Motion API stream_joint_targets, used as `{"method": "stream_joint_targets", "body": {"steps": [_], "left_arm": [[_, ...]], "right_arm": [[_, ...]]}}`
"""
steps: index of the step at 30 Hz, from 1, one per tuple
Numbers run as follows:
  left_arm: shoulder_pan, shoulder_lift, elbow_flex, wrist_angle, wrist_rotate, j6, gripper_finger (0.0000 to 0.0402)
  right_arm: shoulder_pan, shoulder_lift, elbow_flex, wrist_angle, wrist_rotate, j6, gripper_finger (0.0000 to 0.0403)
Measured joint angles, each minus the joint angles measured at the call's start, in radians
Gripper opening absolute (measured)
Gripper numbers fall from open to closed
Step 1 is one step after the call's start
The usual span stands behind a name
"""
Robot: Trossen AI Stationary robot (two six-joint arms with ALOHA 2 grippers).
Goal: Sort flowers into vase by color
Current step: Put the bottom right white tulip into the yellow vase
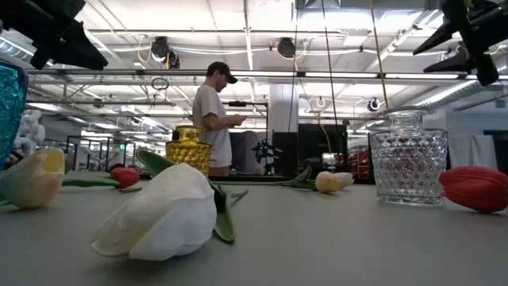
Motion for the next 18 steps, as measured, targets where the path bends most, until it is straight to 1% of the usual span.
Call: {"method": "stream_joint_targets", "body": {"steps": [2, 7, 10, 14, 18], "left_arm": [[0.0, 0.0, 0.0, 0.0, 0.0, 0.0, 0.0098], [0.0, 0.0, 0.0, 0.0, 0.0, 0.0, 0.0098], [0.0, 0.0, 0.0, 0.0, 0.0, 0.0, 0.0098], [0.0, 0.0, 0.0, 0.0, 0.0, 0.0, 0.0098], [0.0, 0.0, 0.0, 0.0, 0.0, 0.0, 0.0098]], "right_arm": [[0.0, 0.001, 0.0, 0.018, -0.014, 0.039, 0.0212], [0.0, 0.002, 0.0, 0.117, -0.162, 0.08, 0.0212], [0.0, 0.006, 0.0, 0.15, -0.214, 0.143, 0.0212], [0.0, 0.027, 0.018, 0.174, -0.267, 0.181, 0.0212], [0.0, 0.081, 0.097, 0.154, -0.288, 0.175, 0.0212]]}}
